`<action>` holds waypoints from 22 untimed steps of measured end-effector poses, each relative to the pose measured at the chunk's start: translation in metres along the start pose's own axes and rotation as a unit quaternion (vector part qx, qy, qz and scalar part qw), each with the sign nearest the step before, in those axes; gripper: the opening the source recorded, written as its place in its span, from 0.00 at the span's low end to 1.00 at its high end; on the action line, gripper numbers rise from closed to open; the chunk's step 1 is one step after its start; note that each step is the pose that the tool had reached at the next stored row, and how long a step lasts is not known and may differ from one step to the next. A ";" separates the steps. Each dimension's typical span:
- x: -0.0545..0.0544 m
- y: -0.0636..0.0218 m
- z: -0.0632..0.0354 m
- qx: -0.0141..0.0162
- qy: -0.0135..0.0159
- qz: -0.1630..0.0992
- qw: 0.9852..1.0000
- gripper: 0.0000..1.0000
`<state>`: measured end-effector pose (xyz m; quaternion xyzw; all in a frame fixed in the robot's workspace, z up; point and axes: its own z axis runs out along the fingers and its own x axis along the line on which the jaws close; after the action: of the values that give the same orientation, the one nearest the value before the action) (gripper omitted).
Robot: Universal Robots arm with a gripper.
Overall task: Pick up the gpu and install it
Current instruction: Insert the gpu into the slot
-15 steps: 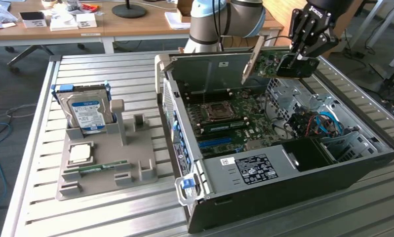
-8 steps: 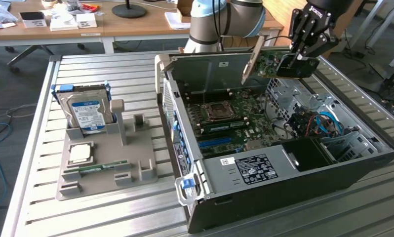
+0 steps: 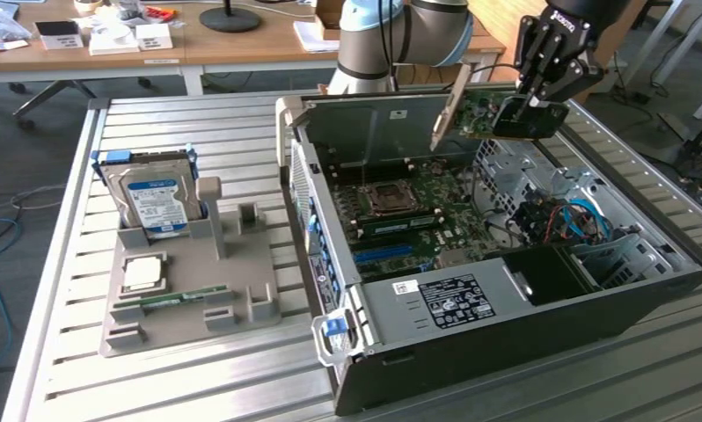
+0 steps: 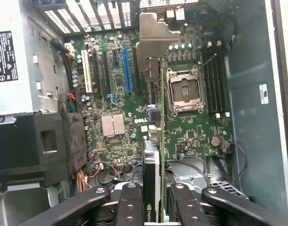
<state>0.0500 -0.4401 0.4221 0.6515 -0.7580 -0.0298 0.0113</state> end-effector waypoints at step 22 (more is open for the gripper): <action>0.000 0.0000 0.0001 -0.002 0.004 -0.074 0.997 0.27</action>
<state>0.0500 -0.4401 0.4221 0.7057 -0.7078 -0.0289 0.0135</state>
